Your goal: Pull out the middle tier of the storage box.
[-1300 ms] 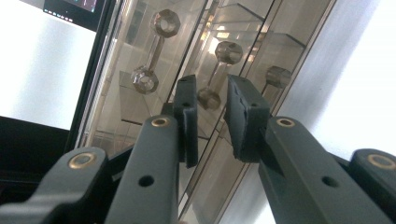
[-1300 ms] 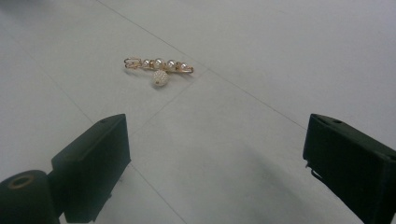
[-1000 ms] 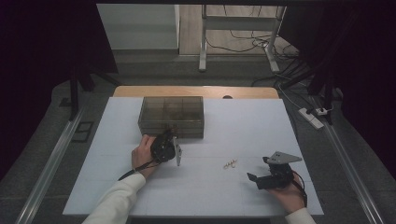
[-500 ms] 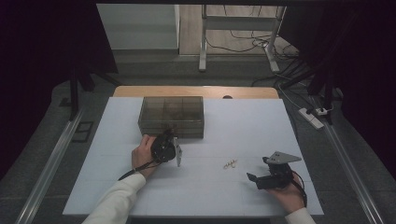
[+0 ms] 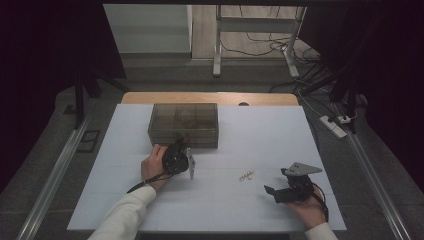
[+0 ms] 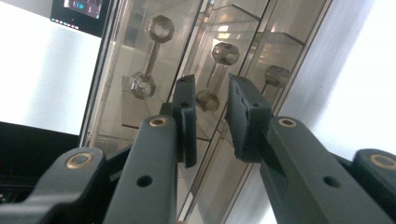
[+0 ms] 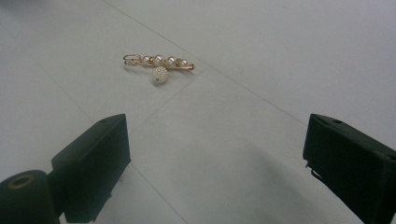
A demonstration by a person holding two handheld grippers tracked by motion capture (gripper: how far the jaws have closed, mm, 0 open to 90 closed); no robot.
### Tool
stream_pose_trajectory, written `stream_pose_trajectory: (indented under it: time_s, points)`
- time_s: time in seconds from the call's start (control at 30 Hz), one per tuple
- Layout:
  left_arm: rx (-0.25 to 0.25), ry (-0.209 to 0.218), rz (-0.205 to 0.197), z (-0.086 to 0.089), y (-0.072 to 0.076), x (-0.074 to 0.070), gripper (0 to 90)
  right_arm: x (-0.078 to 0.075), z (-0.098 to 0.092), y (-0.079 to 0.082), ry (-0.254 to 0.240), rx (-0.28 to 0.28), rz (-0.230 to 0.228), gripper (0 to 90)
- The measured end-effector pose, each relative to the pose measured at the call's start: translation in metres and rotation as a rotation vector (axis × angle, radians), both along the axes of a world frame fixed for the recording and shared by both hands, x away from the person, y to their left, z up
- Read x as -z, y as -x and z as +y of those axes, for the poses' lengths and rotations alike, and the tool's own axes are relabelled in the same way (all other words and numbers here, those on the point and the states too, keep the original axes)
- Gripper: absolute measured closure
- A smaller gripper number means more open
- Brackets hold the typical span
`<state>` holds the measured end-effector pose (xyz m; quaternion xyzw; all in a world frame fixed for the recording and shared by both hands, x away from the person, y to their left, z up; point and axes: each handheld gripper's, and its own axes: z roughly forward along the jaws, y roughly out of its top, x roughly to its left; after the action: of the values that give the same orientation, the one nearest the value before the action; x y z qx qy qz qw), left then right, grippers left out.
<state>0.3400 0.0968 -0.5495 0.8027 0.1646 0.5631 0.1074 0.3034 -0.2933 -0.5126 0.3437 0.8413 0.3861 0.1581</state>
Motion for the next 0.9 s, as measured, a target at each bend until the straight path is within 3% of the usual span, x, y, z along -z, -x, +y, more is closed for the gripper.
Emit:
stream_pose_trajectory:
  time_s: [0.13,0.63,0.9]
  points:
    - [0.001,0.000,-0.007,-0.0009,-0.0004,-0.0009,75.0,-0.0001,-0.0001,0.0001,0.000,0.000,-0.001,7.2]
    - [-0.002,-0.077,-0.039,-0.0030,0.0009,0.0023,78.2,-0.0006,-0.0009,0.0005,-0.003,0.001,0.001,7.3]
    - [-0.001,-0.084,-0.045,-0.0028,0.0011,0.0031,78.7,-0.0002,-0.0009,0.0004,-0.002,0.008,-0.001,7.2]
